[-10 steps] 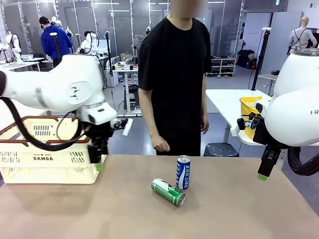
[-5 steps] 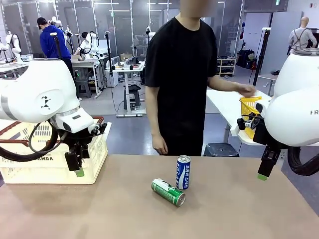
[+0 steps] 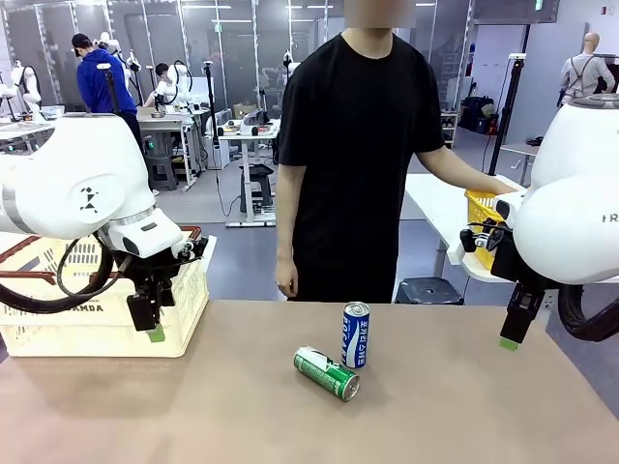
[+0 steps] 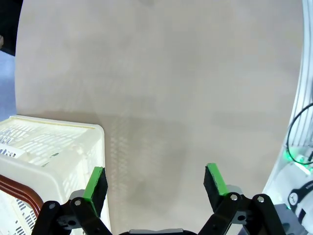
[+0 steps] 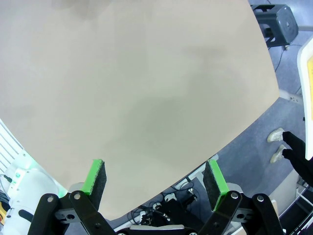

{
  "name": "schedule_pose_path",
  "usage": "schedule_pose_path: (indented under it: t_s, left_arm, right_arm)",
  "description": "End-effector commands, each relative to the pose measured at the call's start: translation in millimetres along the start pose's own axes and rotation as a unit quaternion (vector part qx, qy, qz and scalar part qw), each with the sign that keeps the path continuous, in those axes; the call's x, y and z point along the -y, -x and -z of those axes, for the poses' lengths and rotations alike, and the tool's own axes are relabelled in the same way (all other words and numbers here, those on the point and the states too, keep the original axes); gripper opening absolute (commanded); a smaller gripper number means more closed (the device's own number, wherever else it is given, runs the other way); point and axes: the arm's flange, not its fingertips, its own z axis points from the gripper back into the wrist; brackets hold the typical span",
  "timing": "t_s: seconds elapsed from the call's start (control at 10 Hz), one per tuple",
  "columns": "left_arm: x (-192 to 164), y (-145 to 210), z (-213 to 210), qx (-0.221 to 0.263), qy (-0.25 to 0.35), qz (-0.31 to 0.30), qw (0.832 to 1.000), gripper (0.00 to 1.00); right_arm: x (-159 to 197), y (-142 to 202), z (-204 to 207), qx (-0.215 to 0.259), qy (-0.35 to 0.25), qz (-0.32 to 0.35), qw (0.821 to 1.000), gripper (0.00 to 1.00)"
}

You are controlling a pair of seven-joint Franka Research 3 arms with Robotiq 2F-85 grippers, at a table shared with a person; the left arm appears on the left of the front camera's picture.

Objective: Place the drinks into the Shopping basket.
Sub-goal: Pick up one drink and place it into the Shopping basket.

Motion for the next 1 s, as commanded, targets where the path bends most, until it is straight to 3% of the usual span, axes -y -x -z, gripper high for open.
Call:
schedule_pose_path:
  t_s: [0.0,0.2,0.5,0.9]
  left_arm:
    - [-0.1,0.2,-0.2,0.000,0.000,0.000,1.000,1.00]
    - [-8.8,-23.8,6.3,0.059,-0.011,0.093,0.994,1.00]
    - [-10.5,-85.5,9.2,0.069,-0.027,0.189,0.979,1.00]
    - [-12.1,-172.4,33.0,0.087,0.001,0.317,0.944,1.00]
  right_arm:
    - [0.5,0.6,0.5,0.001,-0.001,0.001,1.000,1.00]
    - [0.5,0.6,0.5,0.001,-0.001,0.001,1.000,1.00]
    - [0.5,0.6,0.5,0.001,-0.001,0.001,1.000,1.00]
    - [0.5,0.6,0.5,0.001,-0.001,0.001,1.000,1.00]
